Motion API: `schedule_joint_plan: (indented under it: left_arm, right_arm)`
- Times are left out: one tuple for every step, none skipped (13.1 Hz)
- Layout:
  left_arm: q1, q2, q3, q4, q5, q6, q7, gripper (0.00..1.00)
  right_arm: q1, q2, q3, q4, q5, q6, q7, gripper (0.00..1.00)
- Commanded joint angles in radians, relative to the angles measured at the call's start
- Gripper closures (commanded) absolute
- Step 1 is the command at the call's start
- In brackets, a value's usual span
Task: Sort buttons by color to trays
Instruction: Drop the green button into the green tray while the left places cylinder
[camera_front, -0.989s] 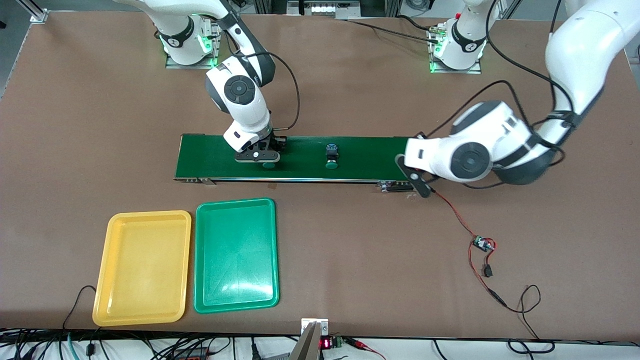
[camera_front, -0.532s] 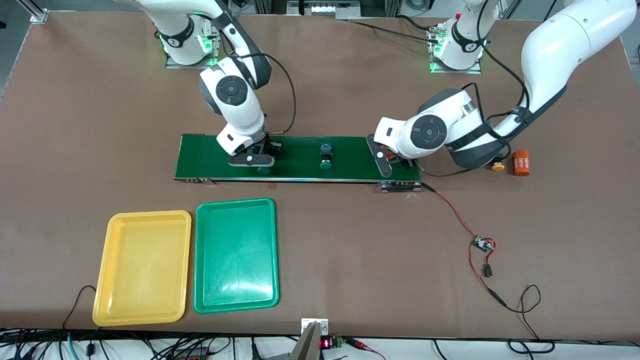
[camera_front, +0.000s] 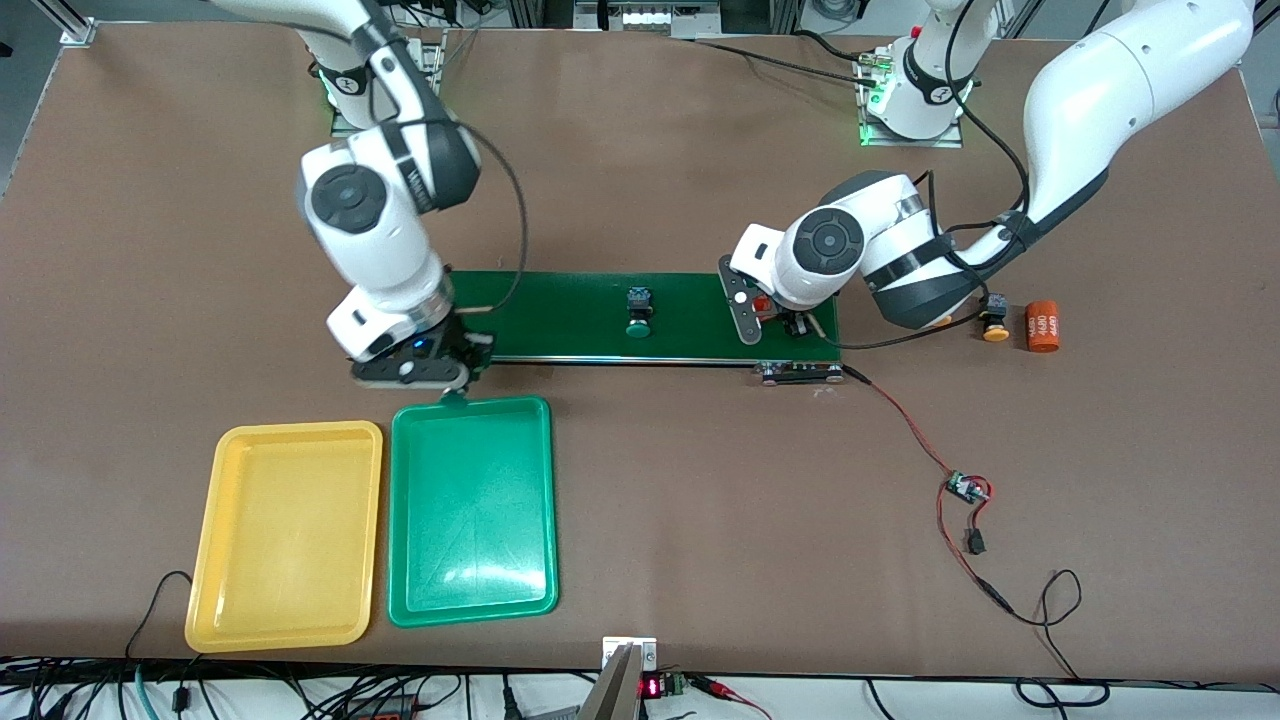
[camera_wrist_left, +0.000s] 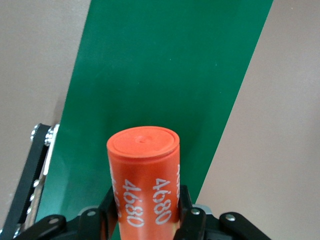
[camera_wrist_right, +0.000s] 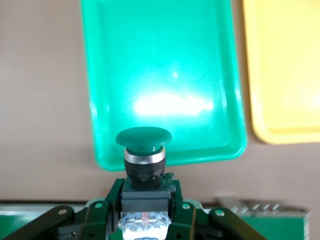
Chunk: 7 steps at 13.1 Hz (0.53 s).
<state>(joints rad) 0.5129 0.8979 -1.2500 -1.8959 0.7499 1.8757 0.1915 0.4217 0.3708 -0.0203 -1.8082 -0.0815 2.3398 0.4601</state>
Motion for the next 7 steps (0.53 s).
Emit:
schedule_joint_plan:
  left_arm:
    - [-0.030, -0.002, 0.034, 0.000, 0.025, 0.017, 0.023, 0.85]
    - [-0.040, -0.002, 0.043, 0.000, 0.025, 0.016, 0.023, 0.85]
    - [-0.045, -0.002, 0.058, 0.000, 0.025, 0.019, 0.023, 0.84]
    - [-0.050, -0.002, 0.061, 0.001, 0.025, 0.023, 0.023, 0.84]
    - [-0.050, -0.002, 0.061, 0.001, 0.025, 0.023, 0.023, 0.83]
    - [-0.050, -0.005, 0.061, 0.003, 0.029, 0.025, 0.023, 0.81]
    - [-0.050, -0.005, 0.060, 0.003, 0.049, 0.025, 0.023, 0.77]
  right_arm:
    - [-0.044, 0.143, 0.011, 0.142, -0.009, 0.027, -0.037, 0.89]
    - [-0.047, 0.180, 0.011, 0.162, -0.012, 0.038, -0.037, 0.88]
    - [-0.056, 0.218, 0.011, 0.170, -0.014, 0.083, -0.055, 0.88]
    - [-0.063, 0.247, 0.011, 0.170, -0.014, 0.143, -0.081, 0.88]
    - [-0.064, 0.275, 0.011, 0.168, -0.012, 0.185, -0.112, 0.88]
    - [-0.072, 0.295, 0.011, 0.170, -0.014, 0.191, -0.147, 0.88]
    - [-0.073, 0.312, 0.011, 0.168, -0.012, 0.191, -0.178, 0.88]
